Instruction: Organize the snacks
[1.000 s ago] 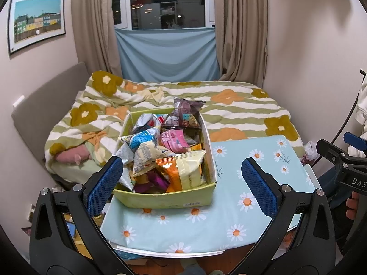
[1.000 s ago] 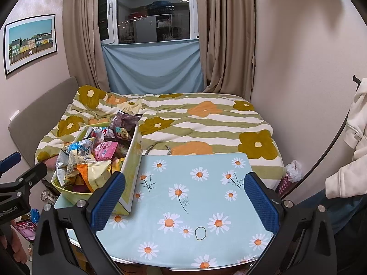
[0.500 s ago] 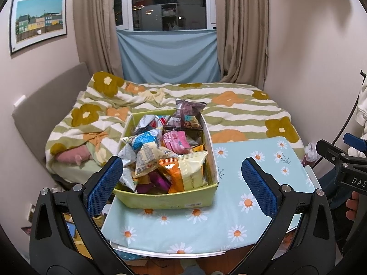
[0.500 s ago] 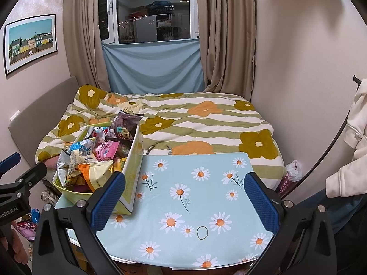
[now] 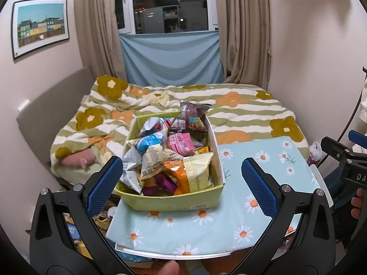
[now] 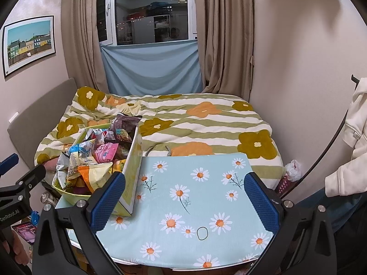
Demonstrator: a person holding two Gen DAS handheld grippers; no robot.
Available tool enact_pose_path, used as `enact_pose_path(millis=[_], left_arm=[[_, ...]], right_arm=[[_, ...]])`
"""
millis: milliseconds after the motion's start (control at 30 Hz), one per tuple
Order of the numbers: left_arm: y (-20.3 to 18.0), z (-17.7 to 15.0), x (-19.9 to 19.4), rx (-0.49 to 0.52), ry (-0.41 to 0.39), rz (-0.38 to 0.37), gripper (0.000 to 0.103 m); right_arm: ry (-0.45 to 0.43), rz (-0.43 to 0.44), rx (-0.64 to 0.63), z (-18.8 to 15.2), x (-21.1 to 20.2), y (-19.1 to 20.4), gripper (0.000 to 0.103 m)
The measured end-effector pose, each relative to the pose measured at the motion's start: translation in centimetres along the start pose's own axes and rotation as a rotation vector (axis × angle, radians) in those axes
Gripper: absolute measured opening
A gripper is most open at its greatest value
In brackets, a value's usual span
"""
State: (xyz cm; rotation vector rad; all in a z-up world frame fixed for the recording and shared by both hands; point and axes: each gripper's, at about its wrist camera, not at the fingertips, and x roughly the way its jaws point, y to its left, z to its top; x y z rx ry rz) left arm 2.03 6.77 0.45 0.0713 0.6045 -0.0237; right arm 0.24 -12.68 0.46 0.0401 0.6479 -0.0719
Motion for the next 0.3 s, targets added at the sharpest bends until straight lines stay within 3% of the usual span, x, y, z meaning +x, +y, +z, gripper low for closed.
enact_pose_path(millis=[300], left_arm=[[0.17, -0.36, -0.02, -0.006, -0.004, -0.012, 0.103]], right_arm=[[-0.001, 0.000, -0.001, 0.03, 0.01, -0.12, 0.103]])
